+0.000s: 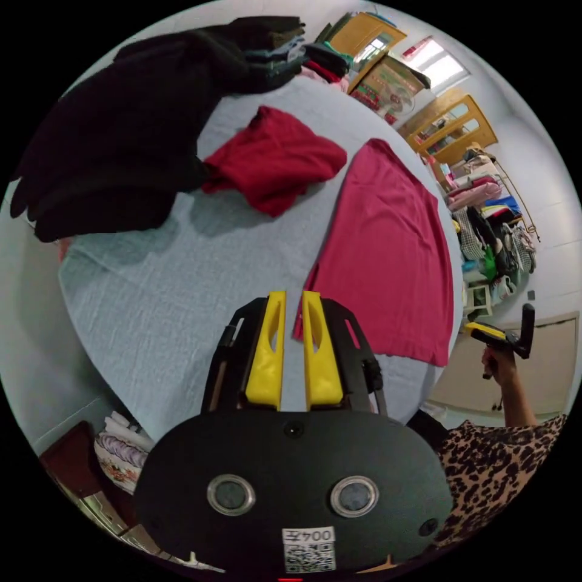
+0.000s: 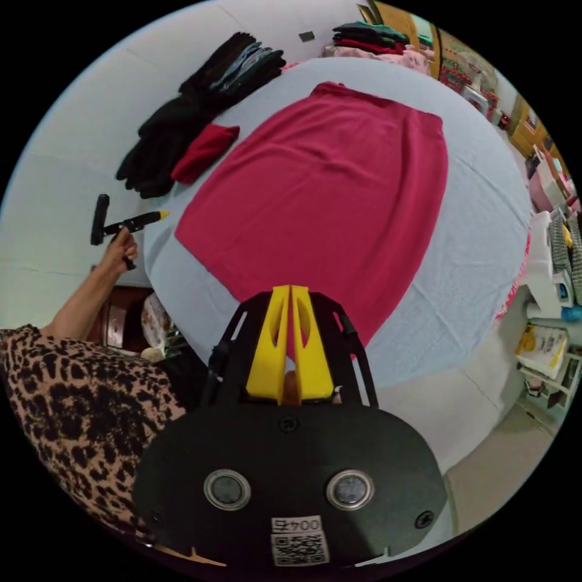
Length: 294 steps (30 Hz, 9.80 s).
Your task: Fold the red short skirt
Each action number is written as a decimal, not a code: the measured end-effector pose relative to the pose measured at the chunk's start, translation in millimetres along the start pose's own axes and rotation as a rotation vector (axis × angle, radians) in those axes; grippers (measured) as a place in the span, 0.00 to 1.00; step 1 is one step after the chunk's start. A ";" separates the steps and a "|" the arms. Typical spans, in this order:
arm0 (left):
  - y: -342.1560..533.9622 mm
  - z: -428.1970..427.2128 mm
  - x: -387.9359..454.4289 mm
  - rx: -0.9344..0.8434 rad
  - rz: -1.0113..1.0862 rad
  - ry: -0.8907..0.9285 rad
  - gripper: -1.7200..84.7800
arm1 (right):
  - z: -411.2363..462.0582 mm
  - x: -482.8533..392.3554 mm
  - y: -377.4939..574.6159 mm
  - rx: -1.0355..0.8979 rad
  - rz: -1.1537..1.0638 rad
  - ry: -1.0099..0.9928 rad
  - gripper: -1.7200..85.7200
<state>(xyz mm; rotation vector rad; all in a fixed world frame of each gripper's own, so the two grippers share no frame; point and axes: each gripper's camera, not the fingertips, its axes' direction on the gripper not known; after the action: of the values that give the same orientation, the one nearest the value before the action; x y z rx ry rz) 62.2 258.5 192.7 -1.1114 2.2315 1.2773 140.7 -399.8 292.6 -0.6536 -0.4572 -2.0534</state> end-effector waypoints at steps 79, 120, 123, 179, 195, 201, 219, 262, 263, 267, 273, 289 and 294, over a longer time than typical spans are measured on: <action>-468.0 167.6 197.1 0.058 -0.349 0.170 0.13 | -13.8 175.9 -255.1 -0.460 -0.710 0.336 0.06; -569.8 98.4 305.5 -0.072 0.157 -0.104 0.03 | 0.2 186.6 -250.1 -0.404 -0.732 0.349 0.05; -588.7 104.2 305.6 -0.089 0.143 -0.161 0.04 | 1.1 186.1 -249.3 -0.407 -0.722 0.345 0.06; -637.9 163.6 288.7 -0.290 0.195 0.033 0.08 | -8.2 187.1 -287.3 -0.508 -0.690 0.254 0.02; -649.9 201.0 291.5 -0.280 0.076 -0.156 0.12 | -22.5 185.7 -307.6 -0.516 -0.699 0.245 0.02; -628.5 209.3 300.5 -0.203 0.059 -0.150 0.07 | -31.8 192.5 -321.4 -0.526 -0.689 0.203 0.02; -534.7 261.7 430.4 -0.201 0.776 -0.273 0.11 | -67.8 205.8 -351.8 -0.480 -0.679 0.187 0.02; -296.4 247.4 314.6 0.055 0.033 -0.058 0.07 | -237.1 448.2 -638.2 -0.092 -0.653 -0.274 0.08; -303.2 241.0 308.5 0.067 0.000 -0.006 0.08 | -231.7 452.1 -640.5 -0.125 -0.671 -0.280 0.07; -339.4 218.1 289.7 0.132 -0.090 0.039 0.10 | -232.4 480.8 -641.8 -0.130 -0.625 -0.298 0.09; -437.4 208.3 265.0 0.153 -0.173 0.066 0.14 | -260.0 482.1 -680.0 0.007 -0.554 -0.263 0.22; -491.1 203.1 245.3 0.108 -0.278 -0.171 0.05 | -211.7 382.9 -781.0 0.063 -0.729 -0.108 0.19; -471.3 177.1 230.6 0.183 -0.289 -0.064 0.04 | -205.2 379.0 -801.1 0.038 -0.798 -0.263 0.18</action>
<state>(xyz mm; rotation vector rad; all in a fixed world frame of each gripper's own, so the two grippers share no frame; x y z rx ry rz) 261.4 163.6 -315.2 -1.2479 2.0054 0.9576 -767.1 -341.6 305.6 -0.8041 -1.0348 -2.6951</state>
